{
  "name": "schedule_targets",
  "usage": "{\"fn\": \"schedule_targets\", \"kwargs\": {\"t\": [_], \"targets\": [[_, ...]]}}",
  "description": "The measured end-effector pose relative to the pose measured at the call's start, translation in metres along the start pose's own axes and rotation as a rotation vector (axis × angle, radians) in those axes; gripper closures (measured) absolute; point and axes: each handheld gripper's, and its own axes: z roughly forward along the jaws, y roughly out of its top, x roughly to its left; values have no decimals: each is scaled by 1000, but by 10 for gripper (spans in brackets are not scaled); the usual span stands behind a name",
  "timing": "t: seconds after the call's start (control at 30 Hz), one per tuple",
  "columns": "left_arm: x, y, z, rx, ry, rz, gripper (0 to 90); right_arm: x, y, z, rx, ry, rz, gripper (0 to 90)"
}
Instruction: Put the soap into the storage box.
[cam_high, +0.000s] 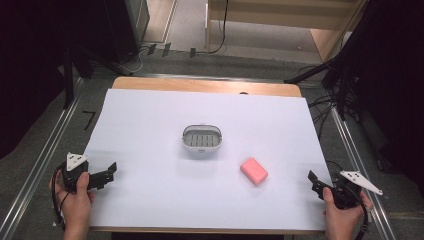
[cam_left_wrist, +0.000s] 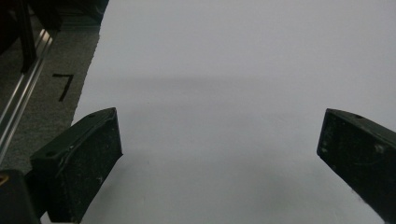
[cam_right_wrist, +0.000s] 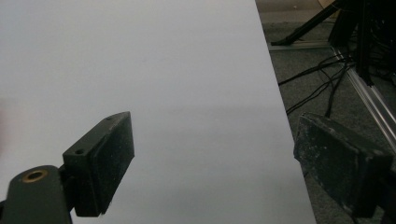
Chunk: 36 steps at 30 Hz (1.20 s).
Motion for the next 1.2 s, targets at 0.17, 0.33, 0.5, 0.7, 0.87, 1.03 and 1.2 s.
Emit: {"fn": "schedule_targets", "kwargs": {"t": [0.17, 0.33, 0.5, 0.7, 0.87, 1.03, 1.2], "targets": [[0, 0, 1, 8, 3, -1, 1, 3, 1, -1, 1, -3, -16, 149], [-1, 0, 0, 7, 7, 10, 1, 10, 4, 0, 6, -43, -5, 207], [-1, 0, 1, 6, 7, 13, 1, 22, 8, 4, 10, -2, -65, 255], [-1, 0, 0, 11, 7, 14, 1, 42, 11, 6, 24, 19, -181, 318], [-1, 0, 1, 13, 7, 20, 1, 53, 20, 6, 115, 132, -200, 287], [-1, 1, 1, 16, 3, 13, 1, 62, 27, 7, 168, 150, -258, 319], [-1, 1, 1, 18, 3, 13, 1, 65, 35, 10, 236, 198, -289, 344]]}}
